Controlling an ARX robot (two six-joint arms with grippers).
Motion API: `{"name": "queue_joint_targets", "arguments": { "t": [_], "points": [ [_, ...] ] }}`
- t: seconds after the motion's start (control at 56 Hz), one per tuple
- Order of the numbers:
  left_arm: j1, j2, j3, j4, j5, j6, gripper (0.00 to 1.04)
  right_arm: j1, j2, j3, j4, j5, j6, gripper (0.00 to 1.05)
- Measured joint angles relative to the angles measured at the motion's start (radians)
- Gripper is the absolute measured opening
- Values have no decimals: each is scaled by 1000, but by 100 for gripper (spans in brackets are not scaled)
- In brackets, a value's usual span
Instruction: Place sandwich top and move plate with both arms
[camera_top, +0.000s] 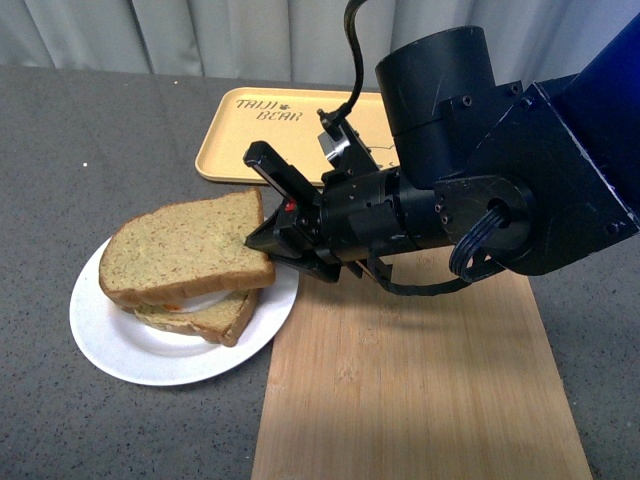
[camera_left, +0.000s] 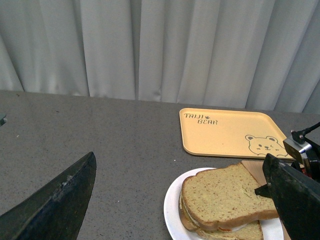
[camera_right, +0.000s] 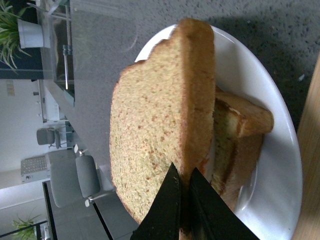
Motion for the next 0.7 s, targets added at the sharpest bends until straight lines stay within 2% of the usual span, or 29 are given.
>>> {"name": "queue_joint_targets", "arguments": {
  "t": [0.036, 0.143, 0.286, 0.464, 0.518, 0.554, 0.589, 0.607, 0.661, 0.696],
  "points": [
    [0, 0, 0, 0, 0, 0, 98, 1, 1, 0, -3, 2, -6, 4],
    [0, 0, 0, 0, 0, 0, 98, 1, -15, -11, -37, 42, -48, 26],
    [0, 0, 0, 0, 0, 0, 98, -13, -89, -69, -75, 110, -123, 49],
    [0, 0, 0, 0, 0, 0, 98, -95, -262, -175, -88, 215, -220, 79],
    [0, 0, 0, 0, 0, 0, 98, -126, -311, -209, -85, 277, -261, 88],
    [0, 0, 0, 0, 0, 0, 98, -135, -318, -267, 68, 443, -330, 85],
    [0, 0, 0, 0, 0, 0, 98, -149, -317, -344, 289, 642, -455, 78],
    [0, 0, 0, 0, 3, 0, 98, -161, -317, -410, 448, 764, -536, 73],
    [0, 0, 0, 0, 0, 0, 98, -184, -333, -513, 659, 892, -653, 64],
    [0, 0, 0, 0, -1, 0, 98, -199, -353, -562, 754, 934, -703, 58]
  ]
}}
